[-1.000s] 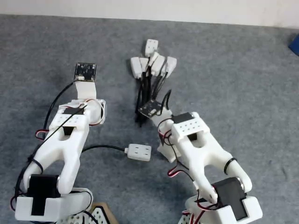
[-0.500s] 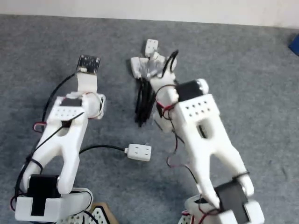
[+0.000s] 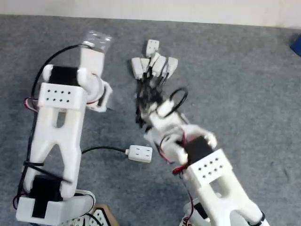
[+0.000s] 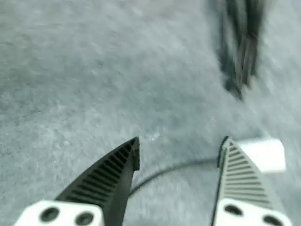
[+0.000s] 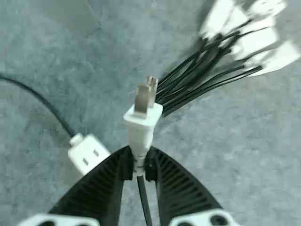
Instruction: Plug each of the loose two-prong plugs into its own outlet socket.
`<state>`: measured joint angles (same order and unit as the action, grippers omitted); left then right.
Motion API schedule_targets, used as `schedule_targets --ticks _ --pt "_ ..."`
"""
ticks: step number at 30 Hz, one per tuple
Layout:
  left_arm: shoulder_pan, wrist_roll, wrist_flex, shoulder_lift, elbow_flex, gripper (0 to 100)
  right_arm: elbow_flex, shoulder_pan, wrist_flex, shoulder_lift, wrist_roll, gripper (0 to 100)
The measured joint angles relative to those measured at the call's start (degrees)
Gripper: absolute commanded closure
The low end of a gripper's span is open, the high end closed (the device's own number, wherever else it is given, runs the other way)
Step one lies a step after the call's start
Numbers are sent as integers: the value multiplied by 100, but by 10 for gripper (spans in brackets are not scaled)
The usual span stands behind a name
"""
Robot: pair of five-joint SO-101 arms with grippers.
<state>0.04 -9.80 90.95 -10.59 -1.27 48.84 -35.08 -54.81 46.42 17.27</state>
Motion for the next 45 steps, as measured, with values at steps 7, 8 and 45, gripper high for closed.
schedule_targets --ticks 7,8,45 --pt "211 -53 466 0 466 636 369 -246 457 114 -9 992" --pt "211 -53 466 0 466 636 369 -246 457 123 -9 992" --pt "835 -70 -193 -97 -659 639 571 -264 527 114 -202 992"
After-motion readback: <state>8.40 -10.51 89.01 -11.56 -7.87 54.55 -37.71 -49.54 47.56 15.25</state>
